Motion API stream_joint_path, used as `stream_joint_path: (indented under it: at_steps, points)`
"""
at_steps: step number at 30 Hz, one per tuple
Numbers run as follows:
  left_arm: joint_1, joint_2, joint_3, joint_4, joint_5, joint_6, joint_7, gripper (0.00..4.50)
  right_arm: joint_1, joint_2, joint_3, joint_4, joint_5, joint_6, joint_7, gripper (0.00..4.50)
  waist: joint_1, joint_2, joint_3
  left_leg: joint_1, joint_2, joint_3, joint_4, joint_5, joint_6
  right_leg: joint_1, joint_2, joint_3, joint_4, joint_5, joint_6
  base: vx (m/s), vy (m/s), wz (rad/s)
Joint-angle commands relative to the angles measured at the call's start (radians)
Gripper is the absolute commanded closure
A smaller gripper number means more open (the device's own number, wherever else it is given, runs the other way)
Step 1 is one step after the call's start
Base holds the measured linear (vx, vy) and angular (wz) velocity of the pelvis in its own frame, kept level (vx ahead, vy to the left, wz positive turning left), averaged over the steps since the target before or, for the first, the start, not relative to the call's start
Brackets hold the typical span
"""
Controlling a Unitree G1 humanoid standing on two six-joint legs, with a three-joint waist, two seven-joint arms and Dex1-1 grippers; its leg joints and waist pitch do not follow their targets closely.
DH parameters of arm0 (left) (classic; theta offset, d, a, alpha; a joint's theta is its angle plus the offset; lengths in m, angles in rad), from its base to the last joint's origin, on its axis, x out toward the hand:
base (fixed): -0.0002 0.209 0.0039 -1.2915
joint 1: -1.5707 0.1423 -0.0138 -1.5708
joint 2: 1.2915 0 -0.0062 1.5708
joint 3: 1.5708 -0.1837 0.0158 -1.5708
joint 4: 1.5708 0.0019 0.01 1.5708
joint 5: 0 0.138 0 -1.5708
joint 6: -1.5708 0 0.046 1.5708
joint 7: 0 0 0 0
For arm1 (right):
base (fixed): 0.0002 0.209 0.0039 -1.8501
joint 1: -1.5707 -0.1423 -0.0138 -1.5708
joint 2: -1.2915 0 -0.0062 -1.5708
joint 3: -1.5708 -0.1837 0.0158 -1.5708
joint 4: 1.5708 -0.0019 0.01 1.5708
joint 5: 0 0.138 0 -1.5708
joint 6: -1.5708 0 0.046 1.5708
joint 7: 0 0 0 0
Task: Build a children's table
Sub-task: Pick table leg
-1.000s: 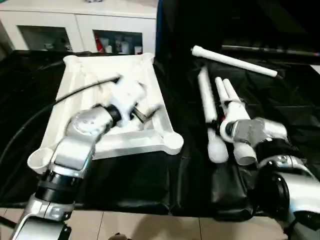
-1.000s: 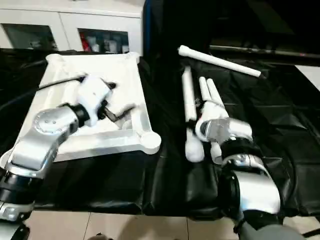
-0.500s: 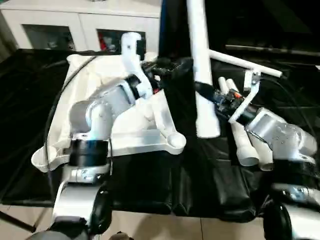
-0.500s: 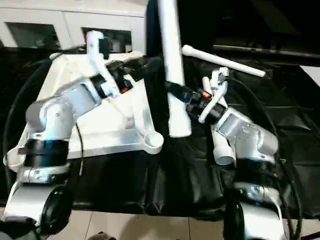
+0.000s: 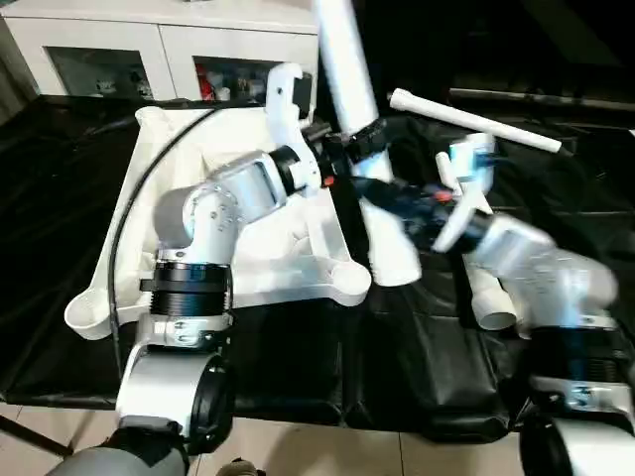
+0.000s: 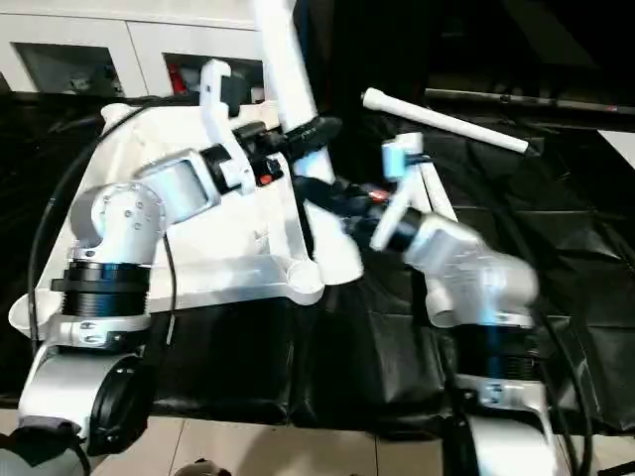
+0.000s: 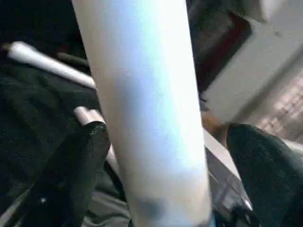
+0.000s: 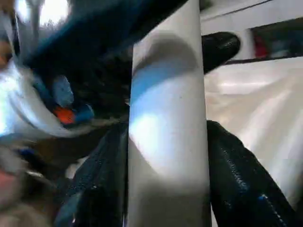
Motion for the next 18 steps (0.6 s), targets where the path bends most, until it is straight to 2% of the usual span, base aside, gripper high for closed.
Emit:
stream_joint_path:
  at_steps: [1,2,3,5,6,8,9,10,12,13,18]
  points:
    - [-0.02,-0.014,0.035,0.021,-0.003,0.007,0.079,0.5,0.003,0.012,0.049,-0.037,-0.06,-0.051,-0.058,2.66,0.003,-0.003,-0.07,0.006,0.022,-0.008,-0.056,-0.098,0.004,0.068,-0.074,0.047,-0.082,-0.1,-0.166,0.0,0.0,0.0]
    - [-0.021,-0.017,0.039,0.022,-0.002,0.006,0.087,0.5,0.004,0.015,0.058,-0.041,-0.068,-0.058,-0.063,2.66,0.002,-0.003,-0.07,0.004,0.022,-0.009,-0.056,-0.092,0.007,0.069,-0.074,0.047,-0.08,-0.094,-0.165,0.0,0.0,0.0]
    - [-0.02,-0.024,0.045,0.023,0.002,-0.002,0.106,0.78,0.004,0.023,0.078,-0.044,-0.089,-0.077,-0.082,2.66,0.002,-0.006,-0.072,0.004,0.023,-0.008,-0.055,-0.084,0.012,0.069,-0.074,0.048,-0.079,-0.08,-0.166,0.0,0.0,0.0]
    - [-0.019,-0.034,0.052,0.028,0.009,-0.017,0.136,0.84,-0.001,0.04,0.103,-0.043,-0.131,-0.115,-0.124,2.66,0.002,-0.005,-0.071,0.004,0.023,-0.008,-0.055,-0.078,0.016,0.068,-0.074,0.049,-0.078,-0.066,-0.168,0.0,0.0,0.0]
    - [-0.018,-0.038,0.054,0.03,0.016,-0.028,0.151,0.85,-0.004,0.044,0.116,-0.037,-0.159,-0.138,-0.144,2.66,0.002,-0.011,-0.071,0.005,0.023,-0.007,-0.056,-0.077,0.019,0.067,-0.073,0.048,-0.079,-0.063,-0.168,0.0,0.0,0.0]
    - [-0.017,-0.041,0.054,0.031,0.021,-0.038,0.161,1.04,-0.005,0.049,0.122,-0.032,-0.177,-0.154,-0.163,2.66,0.003,-0.006,-0.07,0.004,0.024,-0.007,-0.056,-0.079,0.018,0.067,-0.075,0.049,-0.078,-0.067,-0.166,0.0,0.0,0.0]
    - [-0.018,-0.048,0.063,0.033,0.018,-0.045,0.175,1.18,-0.008,0.059,0.123,-0.025,-0.196,-0.174,-0.191,2.66,0.003,-0.009,-0.071,0.006,0.024,-0.007,-0.056,-0.08,0.018,0.065,-0.074,0.05,-0.078,-0.064,-0.165,0.0,0.0,0.0]
    - [-0.019,-0.051,0.067,0.034,0.016,-0.047,0.182,1.28,-0.01,0.064,0.125,-0.019,-0.211,-0.189,-0.21,2.66,0.003,-0.008,-0.07,0.006,0.025,-0.007,-0.057,-0.08,0.017,0.065,-0.075,0.05,-0.077,-0.066,-0.166,0.0,0.0,0.0]
    - [-0.02,-0.054,0.071,0.032,0.015,-0.048,0.193,1.33,-0.012,0.071,0.126,-0.013,-0.222,-0.203,-0.23,2.66,0.003,-0.009,-0.07,0.007,0.026,-0.007,-0.058,-0.081,0.017,0.065,-0.075,0.05,-0.076,-0.061,-0.167,0.0,0.0,0.0]
    - [-0.02,-0.055,0.072,0.031,0.015,-0.047,0.194,1.53,-0.013,0.072,0.127,-0.012,-0.224,-0.205,-0.232,2.66,0.002,-0.01,-0.069,0.006,0.025,-0.007,-0.058,-0.082,0.018,0.065,-0.075,0.05,-0.077,-0.062,-0.166,0.0,0.0,0.0]
    - [-0.019,-0.061,0.078,0.028,0.018,-0.058,0.23,1.87,-0.019,0.083,0.147,0.005,-0.247,-0.242,-0.251,2.66,0.001,-0.013,-0.068,0.005,0.023,-0.006,-0.057,-0.081,0.027,0.067,-0.074,0.051,-0.076,-0.055,-0.16,0.0,0.0,0.0]
